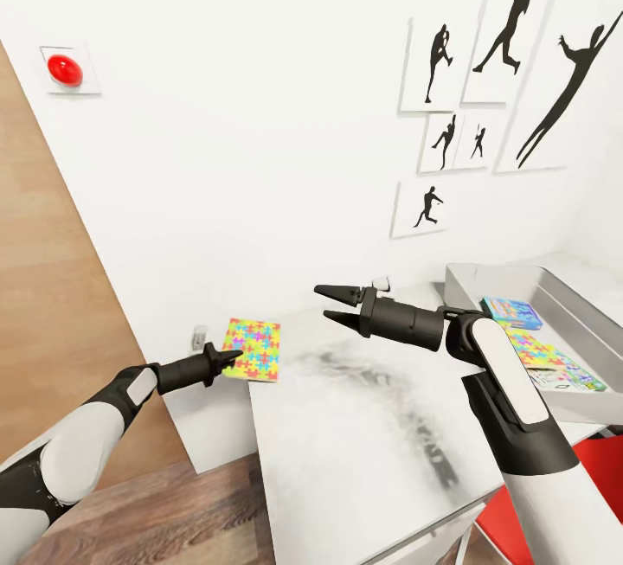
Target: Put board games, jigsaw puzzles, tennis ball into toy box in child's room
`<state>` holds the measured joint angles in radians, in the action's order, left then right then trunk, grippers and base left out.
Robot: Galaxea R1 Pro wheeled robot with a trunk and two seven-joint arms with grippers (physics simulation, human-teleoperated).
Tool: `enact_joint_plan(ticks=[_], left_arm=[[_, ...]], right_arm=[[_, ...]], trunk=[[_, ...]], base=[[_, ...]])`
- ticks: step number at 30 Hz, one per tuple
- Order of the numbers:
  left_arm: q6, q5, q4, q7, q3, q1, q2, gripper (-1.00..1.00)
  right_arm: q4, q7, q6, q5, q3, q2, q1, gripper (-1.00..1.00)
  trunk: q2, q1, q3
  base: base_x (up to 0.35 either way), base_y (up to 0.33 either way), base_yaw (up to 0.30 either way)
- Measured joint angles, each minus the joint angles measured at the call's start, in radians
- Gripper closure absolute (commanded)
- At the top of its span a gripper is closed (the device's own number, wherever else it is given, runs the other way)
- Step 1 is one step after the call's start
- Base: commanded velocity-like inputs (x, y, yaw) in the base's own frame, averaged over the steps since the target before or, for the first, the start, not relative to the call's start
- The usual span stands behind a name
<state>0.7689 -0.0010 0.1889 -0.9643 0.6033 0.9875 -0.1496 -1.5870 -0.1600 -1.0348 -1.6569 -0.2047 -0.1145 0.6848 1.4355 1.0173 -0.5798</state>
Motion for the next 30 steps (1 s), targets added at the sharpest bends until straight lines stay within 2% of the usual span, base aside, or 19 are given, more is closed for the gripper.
enact_joint_plan(ticks=[3,8,17,24,30], left_arm=[[-0.011,-0.012,0.000,-0.023,-0.004,0.000,-0.001,1.00],[-0.016,-0.020,0.000,-0.038,-0.015,0.000,-0.002,1.00],[-0.011,-0.019,0.004,-0.047,-0.013,0.000,-0.002,1.00],[0.004,-0.021,0.007,-0.105,-0.015,0.000,-0.007,1.00],[0.016,-0.022,0.009,-0.118,-0.017,0.001,-0.008,1.00]], right_arm=[[0.000,0.000,0.000,0.000,0.000,0.000,0.000,-1.00],[0.000,0.000,0.001,-0.001,0.000,0.000,0.000,-1.00],[0.000,0.002,-0.001,0.000,0.000,0.000,0.000,-1.00],[0.000,0.001,0.000,0.001,0.000,0.000,-0.011,-1.00],[0.000,0.002,0.000,0.001,0.000,0.000,-0.018,-1.00]], trunk=[[0.000,0.000,0.000],[-0.035,-0.019,0.015],[-0.098,-0.054,0.044],[-0.147,-0.080,0.066],[-0.189,-0.103,0.084]], base=[[0.000,0.000,0.000],[0.000,0.000,0.000],[0.000,0.000,0.000],[0.000,0.000,0.000],[0.000,0.000,0.000]])
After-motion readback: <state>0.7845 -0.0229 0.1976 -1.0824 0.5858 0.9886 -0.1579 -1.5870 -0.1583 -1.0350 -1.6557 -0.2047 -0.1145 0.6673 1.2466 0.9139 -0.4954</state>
